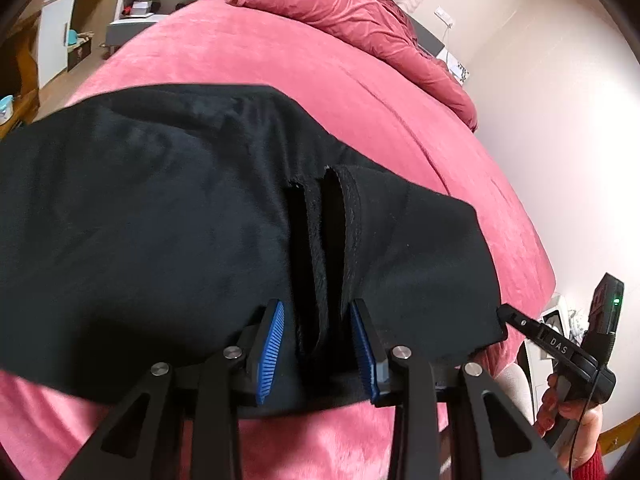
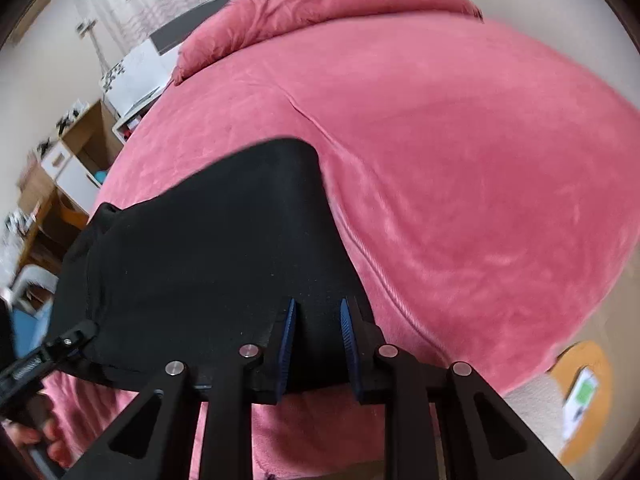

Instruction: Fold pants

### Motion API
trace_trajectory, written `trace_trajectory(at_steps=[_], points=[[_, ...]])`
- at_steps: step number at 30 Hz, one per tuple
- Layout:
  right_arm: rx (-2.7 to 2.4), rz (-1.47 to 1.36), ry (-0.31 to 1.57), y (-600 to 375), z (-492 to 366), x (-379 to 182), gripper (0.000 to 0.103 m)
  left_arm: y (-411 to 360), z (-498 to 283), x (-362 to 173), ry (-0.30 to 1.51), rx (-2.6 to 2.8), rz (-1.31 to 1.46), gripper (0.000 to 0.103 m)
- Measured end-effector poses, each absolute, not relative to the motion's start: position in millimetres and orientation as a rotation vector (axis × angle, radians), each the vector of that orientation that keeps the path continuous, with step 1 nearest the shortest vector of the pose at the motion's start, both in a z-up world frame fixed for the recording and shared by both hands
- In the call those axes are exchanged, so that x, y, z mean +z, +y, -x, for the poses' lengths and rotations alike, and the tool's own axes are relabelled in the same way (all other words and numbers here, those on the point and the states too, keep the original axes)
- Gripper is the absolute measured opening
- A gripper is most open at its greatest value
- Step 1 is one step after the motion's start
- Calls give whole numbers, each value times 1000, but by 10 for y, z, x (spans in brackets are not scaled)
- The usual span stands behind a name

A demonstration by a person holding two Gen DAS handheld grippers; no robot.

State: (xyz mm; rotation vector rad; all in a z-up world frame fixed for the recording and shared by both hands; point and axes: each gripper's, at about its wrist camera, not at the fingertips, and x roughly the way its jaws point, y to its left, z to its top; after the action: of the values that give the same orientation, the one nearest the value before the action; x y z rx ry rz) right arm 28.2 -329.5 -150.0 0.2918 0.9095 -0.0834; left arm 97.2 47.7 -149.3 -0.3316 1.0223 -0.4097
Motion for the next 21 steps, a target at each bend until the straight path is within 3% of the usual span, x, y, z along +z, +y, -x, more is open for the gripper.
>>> trace_trajectory(at_steps=[14,18,21], points=[[234,-221,939,-2113,-645,-1556,26,1353,-630,-1271,991,-164,318,36],[230,-190,1021,-1891,-770,-1786,26,1607,-613,-1248,971,-87,330,46],[216,-179,1014,-1856,-789,-1802,26,1829,-585,-1224,957,-26,345,47]])
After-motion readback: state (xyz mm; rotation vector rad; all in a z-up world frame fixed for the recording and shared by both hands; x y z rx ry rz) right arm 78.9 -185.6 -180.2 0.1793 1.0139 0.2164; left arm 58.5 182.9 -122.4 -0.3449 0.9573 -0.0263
